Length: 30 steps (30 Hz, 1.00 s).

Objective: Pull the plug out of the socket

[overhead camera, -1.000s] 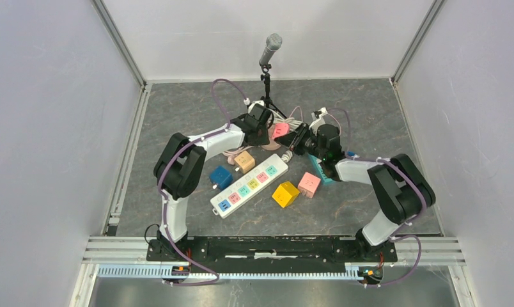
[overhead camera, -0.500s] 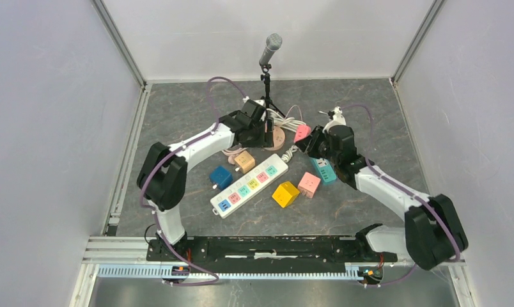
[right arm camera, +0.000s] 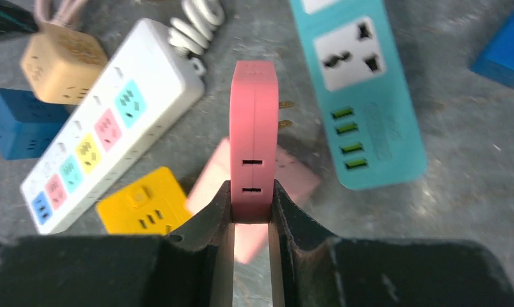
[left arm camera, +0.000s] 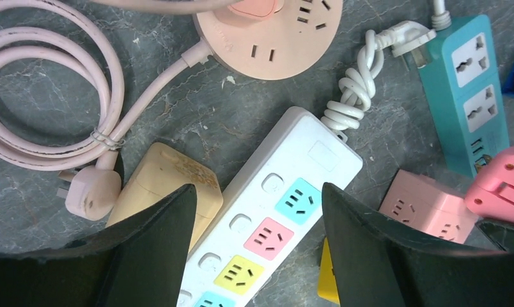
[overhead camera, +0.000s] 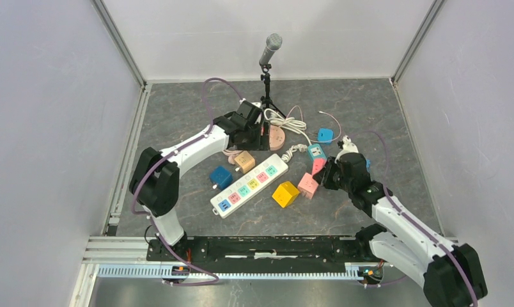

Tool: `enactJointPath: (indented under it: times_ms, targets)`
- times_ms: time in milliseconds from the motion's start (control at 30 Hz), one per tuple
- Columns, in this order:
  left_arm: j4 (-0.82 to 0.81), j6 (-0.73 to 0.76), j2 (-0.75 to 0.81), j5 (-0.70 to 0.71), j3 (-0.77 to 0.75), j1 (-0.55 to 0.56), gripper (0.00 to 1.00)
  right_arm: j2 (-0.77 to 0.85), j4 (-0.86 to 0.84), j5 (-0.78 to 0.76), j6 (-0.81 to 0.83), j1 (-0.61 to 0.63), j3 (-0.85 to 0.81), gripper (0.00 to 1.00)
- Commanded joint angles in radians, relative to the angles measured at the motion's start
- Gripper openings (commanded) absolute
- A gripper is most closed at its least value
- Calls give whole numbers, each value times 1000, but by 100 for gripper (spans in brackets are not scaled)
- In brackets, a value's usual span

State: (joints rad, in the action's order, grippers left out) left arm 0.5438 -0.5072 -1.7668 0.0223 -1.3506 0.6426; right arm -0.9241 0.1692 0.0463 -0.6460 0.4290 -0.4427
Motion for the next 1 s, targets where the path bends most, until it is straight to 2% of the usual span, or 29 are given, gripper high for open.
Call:
enactJointPath:
  times_ms: [0, 300, 467, 667, 867, 967]
  targets:
    - [-59, 61, 94, -18, 3, -4, 79, 113, 125, -40, 6, -5, 63, 0]
    - [-164, 65, 175, -12, 70, -4, 80, 247, 269, -78, -20, -5, 118, 0]
    - [-197, 69, 195, 11, 100, -4, 80, 281, 305, -2, -31, -5, 172, 0]
    - [-229, 65, 186, 8, 101, -4, 81, 320, 299, 2, -89, -6, 235, 8]
    - [-235, 64, 187, 13, 106, -4, 81, 383, 320, 9, -94, -5, 206, 6]
    - [-236, 64, 183, 12, 107, -4, 81, 395, 342, 36, -54, -5, 170, 1]
